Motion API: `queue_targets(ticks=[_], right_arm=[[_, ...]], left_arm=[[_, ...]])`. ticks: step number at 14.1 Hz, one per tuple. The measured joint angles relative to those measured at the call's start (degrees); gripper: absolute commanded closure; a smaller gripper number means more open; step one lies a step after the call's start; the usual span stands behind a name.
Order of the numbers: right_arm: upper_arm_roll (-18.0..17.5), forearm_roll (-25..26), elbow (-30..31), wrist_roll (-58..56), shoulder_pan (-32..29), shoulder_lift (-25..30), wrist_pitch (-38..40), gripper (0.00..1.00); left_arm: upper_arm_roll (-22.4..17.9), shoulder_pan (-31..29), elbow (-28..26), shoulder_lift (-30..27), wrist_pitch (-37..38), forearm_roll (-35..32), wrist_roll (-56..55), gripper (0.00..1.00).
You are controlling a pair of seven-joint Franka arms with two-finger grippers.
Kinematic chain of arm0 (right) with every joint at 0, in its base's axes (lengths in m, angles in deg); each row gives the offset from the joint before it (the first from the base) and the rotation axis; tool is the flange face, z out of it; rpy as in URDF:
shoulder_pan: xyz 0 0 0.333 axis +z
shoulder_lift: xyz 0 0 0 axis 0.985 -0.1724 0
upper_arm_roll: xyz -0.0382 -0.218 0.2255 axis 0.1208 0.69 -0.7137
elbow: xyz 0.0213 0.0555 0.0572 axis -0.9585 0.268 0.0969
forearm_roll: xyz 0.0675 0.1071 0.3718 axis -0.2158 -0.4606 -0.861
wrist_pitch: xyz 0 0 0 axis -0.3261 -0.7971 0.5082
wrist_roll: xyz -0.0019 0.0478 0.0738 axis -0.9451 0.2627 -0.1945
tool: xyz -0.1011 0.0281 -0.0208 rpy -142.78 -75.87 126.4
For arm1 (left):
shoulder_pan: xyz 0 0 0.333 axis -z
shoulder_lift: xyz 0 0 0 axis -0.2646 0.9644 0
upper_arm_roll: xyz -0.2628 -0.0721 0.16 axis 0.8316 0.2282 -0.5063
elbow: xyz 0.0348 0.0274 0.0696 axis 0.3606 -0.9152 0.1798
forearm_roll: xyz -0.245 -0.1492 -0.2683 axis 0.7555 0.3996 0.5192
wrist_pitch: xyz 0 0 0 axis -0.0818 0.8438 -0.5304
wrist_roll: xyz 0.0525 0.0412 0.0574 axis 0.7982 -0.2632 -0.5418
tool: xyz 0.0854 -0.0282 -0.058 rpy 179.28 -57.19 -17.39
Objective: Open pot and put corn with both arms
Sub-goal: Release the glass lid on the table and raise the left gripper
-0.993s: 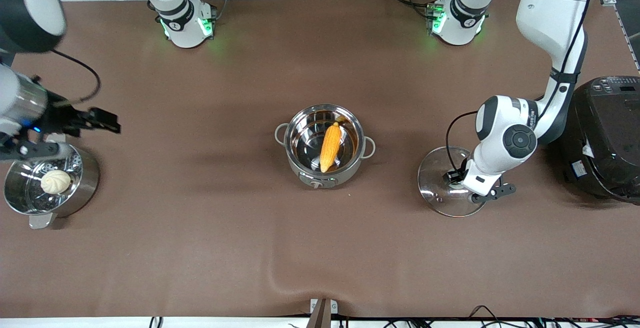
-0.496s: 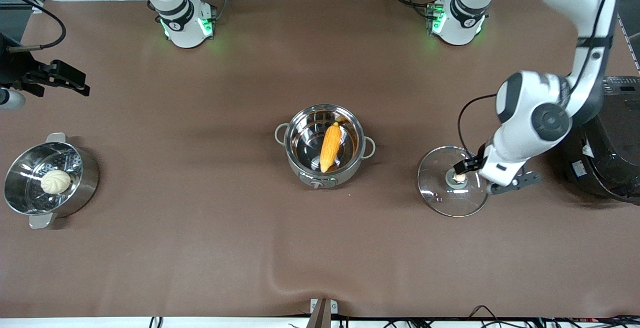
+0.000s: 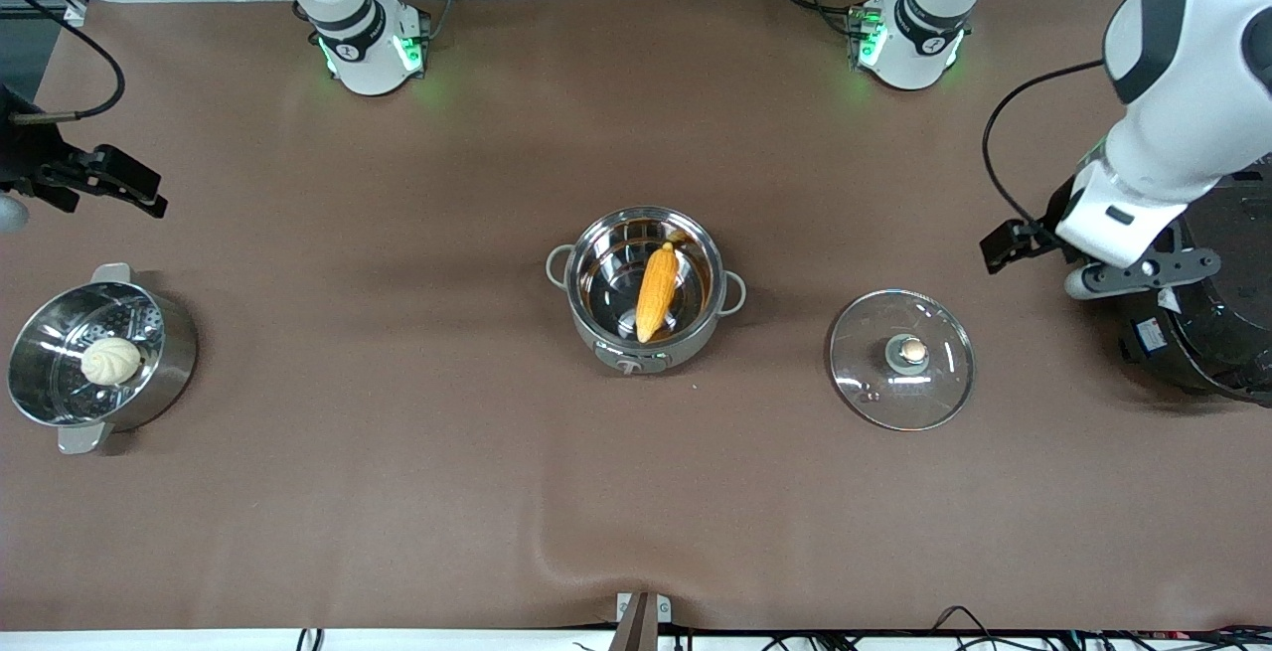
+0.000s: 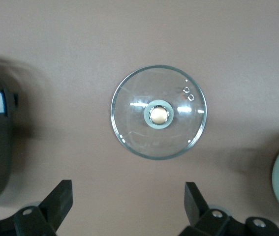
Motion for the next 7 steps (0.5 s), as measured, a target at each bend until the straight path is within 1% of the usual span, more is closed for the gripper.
queue_targets(ticks=[2, 4, 7], right_arm=[[0.0, 0.0, 0.1, 0.0, -0.4, 0.3, 0.4, 0.0], [0.0, 0.0, 0.0, 0.0, -0.4, 0.6, 0.8, 0.0], [0.0, 0.0, 0.0, 0.0, -0.4, 0.9, 0.9, 0.0]], left_arm=[[0.0, 0.0, 0.8, -1.5, 1.8, 0.0, 5.1, 0.0], [-0.2, -0.1, 2.9, -2.5, 6.4, 0.0, 9.1, 0.0], [-1.1, -0.1, 9.8, -3.1, 15.8, 1.1, 14.9, 0.0]])
